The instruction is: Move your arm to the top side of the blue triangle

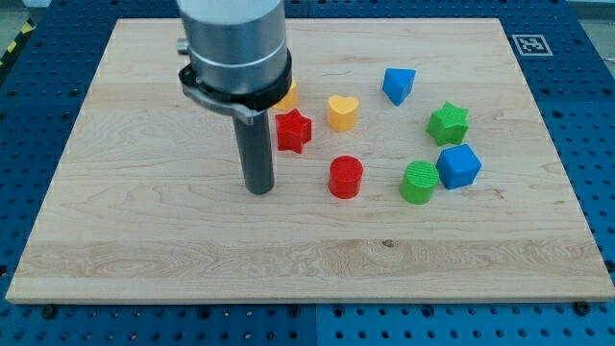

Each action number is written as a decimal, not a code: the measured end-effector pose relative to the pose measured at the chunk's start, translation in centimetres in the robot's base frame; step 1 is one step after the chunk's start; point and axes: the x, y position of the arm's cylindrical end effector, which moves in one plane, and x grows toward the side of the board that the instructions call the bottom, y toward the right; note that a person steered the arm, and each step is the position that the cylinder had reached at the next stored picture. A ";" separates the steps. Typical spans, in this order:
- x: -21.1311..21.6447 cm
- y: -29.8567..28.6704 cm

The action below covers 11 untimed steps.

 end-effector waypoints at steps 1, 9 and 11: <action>3.0 0.0; -16.7 23.6; -19.3 22.4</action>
